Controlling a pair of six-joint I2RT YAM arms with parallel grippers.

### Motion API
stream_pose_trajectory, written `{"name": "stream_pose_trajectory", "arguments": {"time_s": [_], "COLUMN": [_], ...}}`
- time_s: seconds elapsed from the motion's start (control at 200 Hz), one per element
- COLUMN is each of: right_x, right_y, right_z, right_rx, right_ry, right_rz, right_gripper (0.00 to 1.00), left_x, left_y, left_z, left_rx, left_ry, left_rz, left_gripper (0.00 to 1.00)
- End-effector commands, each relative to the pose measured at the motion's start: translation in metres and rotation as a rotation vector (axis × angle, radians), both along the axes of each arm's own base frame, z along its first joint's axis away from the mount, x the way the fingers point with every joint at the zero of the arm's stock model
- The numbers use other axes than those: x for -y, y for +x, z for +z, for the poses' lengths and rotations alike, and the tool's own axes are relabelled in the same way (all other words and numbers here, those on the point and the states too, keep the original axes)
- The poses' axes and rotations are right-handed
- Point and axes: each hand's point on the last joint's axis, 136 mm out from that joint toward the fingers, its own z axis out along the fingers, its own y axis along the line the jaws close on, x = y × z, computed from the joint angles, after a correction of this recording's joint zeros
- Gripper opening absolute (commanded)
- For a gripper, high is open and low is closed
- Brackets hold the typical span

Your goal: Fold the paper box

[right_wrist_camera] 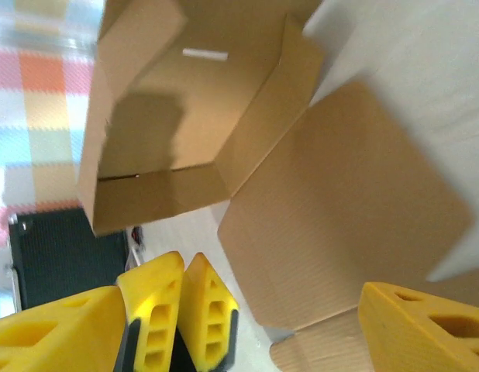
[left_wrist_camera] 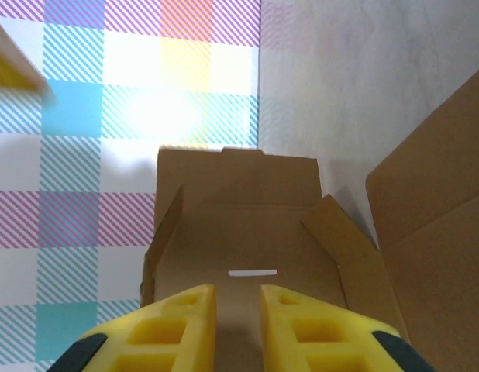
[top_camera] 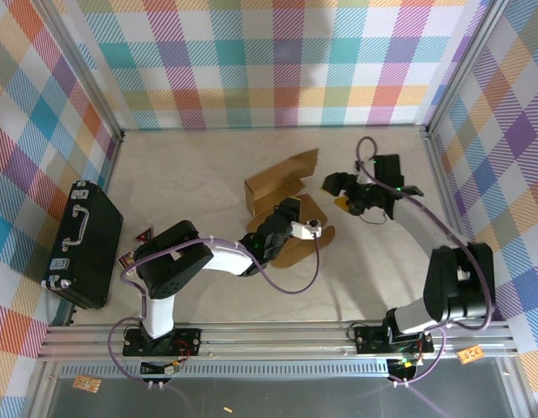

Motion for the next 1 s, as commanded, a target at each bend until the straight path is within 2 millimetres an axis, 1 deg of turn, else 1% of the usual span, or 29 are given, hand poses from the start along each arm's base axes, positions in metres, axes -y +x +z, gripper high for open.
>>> {"name": "stream_pose_trajectory", "arguments": {"time_s": [0.0, 0.06, 0.115, 0.18, 0.25, 0.26, 0.28, 0.3, 0.315, 0.33, 0.335, 0.36, 0.41, 0.425, 0.44, 0.48, 0.53, 0.575, 0.675, 0.76, 0.775, 0.78, 0.83, 0.91, 0.995], "right_x": [0.021, 0.031, 0.036, 0.040, 0.041, 0.042, 0.042, 0.042, 0.042, 0.041, 0.041, 0.042, 0.042, 0.043, 0.043, 0.045, 0.045, 0.046, 0.045, 0.042, 0.042, 0.042, 0.040, 0.037, 0.036], "right_y": [0.001, 0.001, 0.004, 0.008, 0.010, 0.010, 0.011, 0.011, 0.011, 0.012, 0.012, 0.013, 0.014, 0.014, 0.014, 0.016, 0.020, 0.023, 0.029, 0.032, 0.032, 0.033, 0.033, 0.033, 0.032], "right_z": [0.028, 0.036, 0.044, 0.049, 0.052, 0.052, 0.053, 0.053, 0.054, 0.054, 0.054, 0.053, 0.051, 0.051, 0.049, 0.046, 0.041, 0.035, 0.023, 0.017, 0.015, 0.015, 0.012, 0.009, 0.009], "right_rx": [0.110, 0.100, 0.118, 0.133, 0.131, 0.131, 0.132, 0.135, 0.138, 0.142, 0.142, 0.145, 0.146, 0.146, 0.144, 0.145, 0.151, 0.146, 0.136, 0.138, 0.137, 0.139, 0.139, 0.140, 0.141], "right_ry": [-0.068, -0.067, -0.074, -0.102, -0.106, -0.107, -0.106, -0.106, -0.103, -0.101, -0.101, -0.102, -0.109, -0.114, -0.119, -0.128, -0.132, -0.140, -0.139, -0.117, -0.112, -0.109, -0.091, -0.067, -0.065], "right_rz": [-0.036, -0.058, -0.063, -0.067, -0.065, -0.066, -0.067, -0.067, -0.068, -0.067, -0.067, -0.070, -0.067, -0.070, -0.070, -0.075, -0.074, -0.072, -0.070, -0.067, -0.067, -0.068, -0.066, -0.064, -0.055], "right_gripper": [0.81, 0.81, 0.81, 0.81, 0.81, 0.80, 0.81, 0.81, 0.81, 0.81, 0.81, 0.81, 0.80, 0.80, 0.80, 0.80, 0.80, 0.80, 0.80, 0.80, 0.80, 0.80, 0.80, 0.80, 0.80], "left_x": [-0.004, -0.006, -0.007, -0.009, -0.016, -0.016, -0.020, -0.024, -0.027, -0.031, -0.031, -0.039, -0.051, -0.053, -0.056, -0.062, -0.069, -0.072, -0.079, -0.080, -0.080, -0.077, -0.074, -0.073, -0.069], "left_y": [0.005, 0.007, 0.005, 0.002, -0.002, -0.002, -0.001, -0.001, 0.001, 0.001, 0.001, 0.001, 0.001, 0.001, 0.000, -0.002, -0.001, 0.000, 0.003, 0.005, 0.005, 0.007, 0.009, 0.023, 0.042], "left_z": [0.031, 0.034, 0.034, 0.041, 0.052, 0.058, 0.061, 0.070, 0.081, 0.085, 0.091, 0.099, 0.125, 0.132, 0.139, 0.147, 0.155, 0.154, 0.126, 0.111, 0.108, 0.113, 0.104, 0.089, 0.082], "left_rx": [-0.007, -0.010, -0.014, -0.017, -0.059, -0.061, -0.093, -0.124, -0.140, -0.178, -0.181, -0.242, -0.298, -0.301, -0.301, -0.316, -0.329, -0.336, -0.395, -0.488, -0.508, -0.505, -0.544, -0.502, -0.411], "left_ry": [-0.086, -0.085, -0.072, -0.086, -0.068, -0.079, -0.068, -0.075, -0.096, -0.100, -0.119, -0.133, -0.210, -0.235, -0.257, -0.298, -0.346, -0.350, -0.235, -0.184, -0.175, -0.193, -0.154, -0.088, -0.064], "left_rz": [0.002, 0.001, -0.003, 0.006, 0.061, 0.074, 0.111, 0.154, 0.189, 0.224, 0.232, 0.281, 0.354, 0.368, 0.379, 0.388, 0.406, 0.421, 0.479, 0.544, 0.556, 0.554, 0.584, 0.642, 0.671], "left_gripper": [0.21, 0.19, 0.20, 0.30, 0.44, 0.47, 0.51, 0.53, 0.54, 0.54, 0.54, 0.55, 0.55, 0.56, 0.60, 0.67, 0.70, 0.70, 0.71, 0.64, 0.63, 0.63, 0.62, 0.62, 0.63]}}
